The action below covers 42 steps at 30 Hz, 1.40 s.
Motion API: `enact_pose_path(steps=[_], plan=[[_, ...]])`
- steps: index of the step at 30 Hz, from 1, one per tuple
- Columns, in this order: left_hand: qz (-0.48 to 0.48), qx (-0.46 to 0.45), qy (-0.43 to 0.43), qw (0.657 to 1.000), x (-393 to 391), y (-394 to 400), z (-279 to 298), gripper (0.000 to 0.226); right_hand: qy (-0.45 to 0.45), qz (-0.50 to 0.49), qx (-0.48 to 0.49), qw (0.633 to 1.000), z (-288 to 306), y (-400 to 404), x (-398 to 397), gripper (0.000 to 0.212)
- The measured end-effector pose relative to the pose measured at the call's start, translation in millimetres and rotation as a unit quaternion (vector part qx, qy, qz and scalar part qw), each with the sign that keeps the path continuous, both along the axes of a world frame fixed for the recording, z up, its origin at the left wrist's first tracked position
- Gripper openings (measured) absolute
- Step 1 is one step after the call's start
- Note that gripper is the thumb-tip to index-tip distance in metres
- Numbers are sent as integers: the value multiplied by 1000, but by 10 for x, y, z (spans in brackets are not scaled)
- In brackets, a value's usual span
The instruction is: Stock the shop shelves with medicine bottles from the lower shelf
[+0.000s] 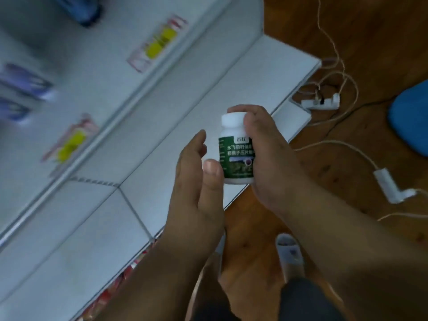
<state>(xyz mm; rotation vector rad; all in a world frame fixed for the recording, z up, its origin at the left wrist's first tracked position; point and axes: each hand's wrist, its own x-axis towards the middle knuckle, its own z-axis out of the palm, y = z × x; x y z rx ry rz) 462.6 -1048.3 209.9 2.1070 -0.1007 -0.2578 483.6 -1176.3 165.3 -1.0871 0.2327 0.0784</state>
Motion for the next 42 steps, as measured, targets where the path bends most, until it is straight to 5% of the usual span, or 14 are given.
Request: enact_pose_path(steps=[7,14,27,42], plan=[[50,51,-110,991,-640,648,1338,88,-168,88,-92,977,1700,545,-403,25],[212,96,-189,954,-1680,2011,1917,103,-290,246,-100,919,2574,1938,-966,26],[378,226,-99,892,-4066,4765,2202,101,-268,439,-88,853,2785,5226,-2779,30],[442,210,-25,872,-3964,7575,2023,108,-334,482,-166,793,2598,8215,-2542,31]])
